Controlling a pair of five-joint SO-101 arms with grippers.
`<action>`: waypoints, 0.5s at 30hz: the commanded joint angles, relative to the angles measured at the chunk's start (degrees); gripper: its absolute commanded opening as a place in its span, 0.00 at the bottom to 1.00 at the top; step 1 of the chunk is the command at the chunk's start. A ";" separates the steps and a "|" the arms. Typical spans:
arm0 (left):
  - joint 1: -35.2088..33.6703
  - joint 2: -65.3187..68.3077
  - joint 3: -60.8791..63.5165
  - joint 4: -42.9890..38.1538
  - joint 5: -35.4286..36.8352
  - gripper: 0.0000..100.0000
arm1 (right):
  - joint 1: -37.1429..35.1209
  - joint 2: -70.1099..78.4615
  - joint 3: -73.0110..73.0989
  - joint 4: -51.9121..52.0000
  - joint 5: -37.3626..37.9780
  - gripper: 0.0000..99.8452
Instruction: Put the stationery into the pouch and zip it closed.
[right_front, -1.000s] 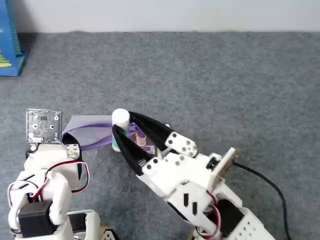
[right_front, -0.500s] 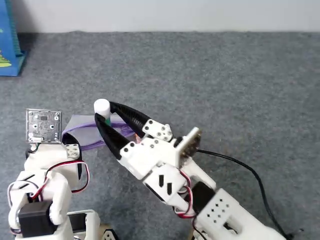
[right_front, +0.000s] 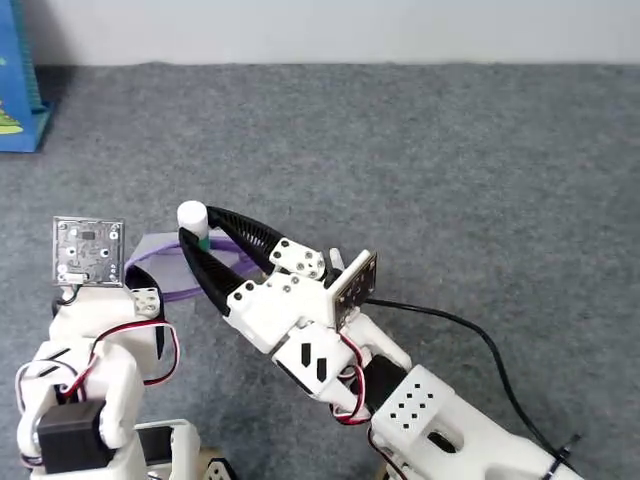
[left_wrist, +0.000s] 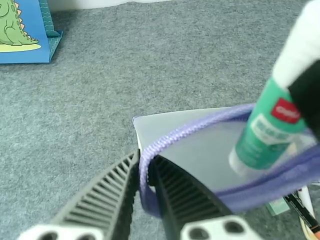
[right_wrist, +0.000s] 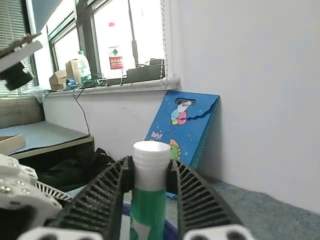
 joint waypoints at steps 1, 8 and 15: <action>-0.53 -0.44 -0.31 0.09 0.26 0.01 | -0.22 0.13 1.76 0.31 4.31 0.01; -0.53 -0.44 -0.31 0.09 0.35 0.01 | -1.63 -0.40 3.78 6.73 6.59 0.05; -0.53 -0.44 -0.31 0.09 0.35 0.01 | -1.63 -3.12 3.43 13.23 6.42 0.21</action>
